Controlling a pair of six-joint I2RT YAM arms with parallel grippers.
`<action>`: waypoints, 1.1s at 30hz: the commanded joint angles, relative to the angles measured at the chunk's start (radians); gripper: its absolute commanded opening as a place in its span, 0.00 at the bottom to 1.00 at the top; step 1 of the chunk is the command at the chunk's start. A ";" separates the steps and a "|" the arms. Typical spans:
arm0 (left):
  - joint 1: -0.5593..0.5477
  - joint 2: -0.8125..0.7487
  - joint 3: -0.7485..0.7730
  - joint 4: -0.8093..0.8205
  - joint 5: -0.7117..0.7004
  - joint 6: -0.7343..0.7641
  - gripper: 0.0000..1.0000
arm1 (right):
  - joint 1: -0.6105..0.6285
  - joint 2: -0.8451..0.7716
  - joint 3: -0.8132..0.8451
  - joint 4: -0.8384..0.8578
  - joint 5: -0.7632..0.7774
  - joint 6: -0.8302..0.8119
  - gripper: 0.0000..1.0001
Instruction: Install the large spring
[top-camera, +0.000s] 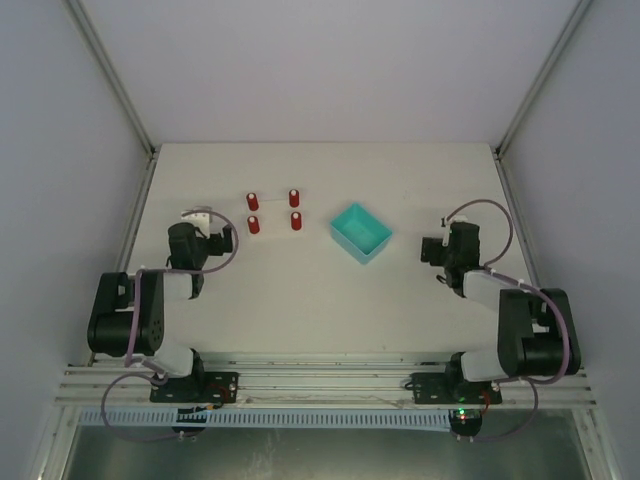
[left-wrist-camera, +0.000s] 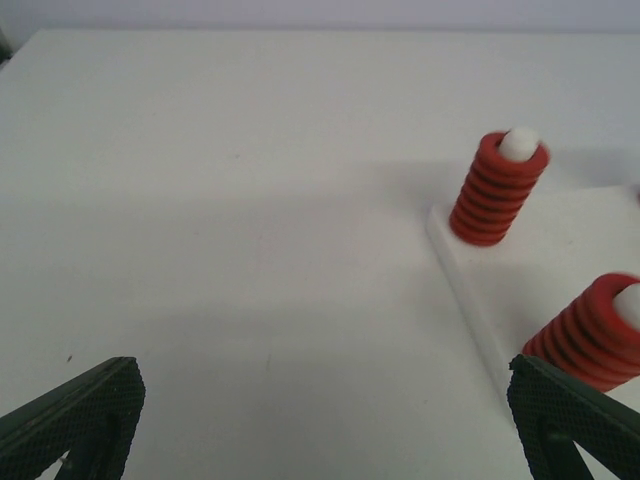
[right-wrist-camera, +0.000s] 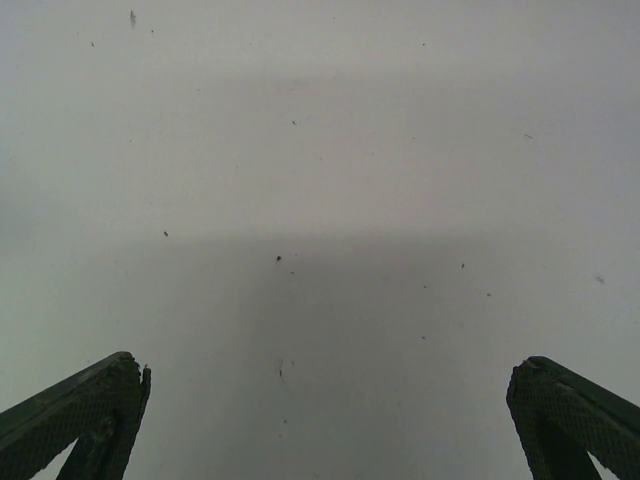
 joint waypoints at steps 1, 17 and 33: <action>-0.002 0.027 -0.011 0.193 0.105 -0.023 0.99 | -0.023 0.035 -0.002 0.221 -0.042 0.071 0.99; -0.009 0.007 -0.122 0.361 -0.010 -0.053 0.99 | 0.002 0.155 -0.157 0.636 0.057 0.048 0.99; -0.032 0.027 -0.188 0.502 -0.028 -0.035 0.99 | 0.046 0.174 -0.094 0.557 0.109 0.016 0.99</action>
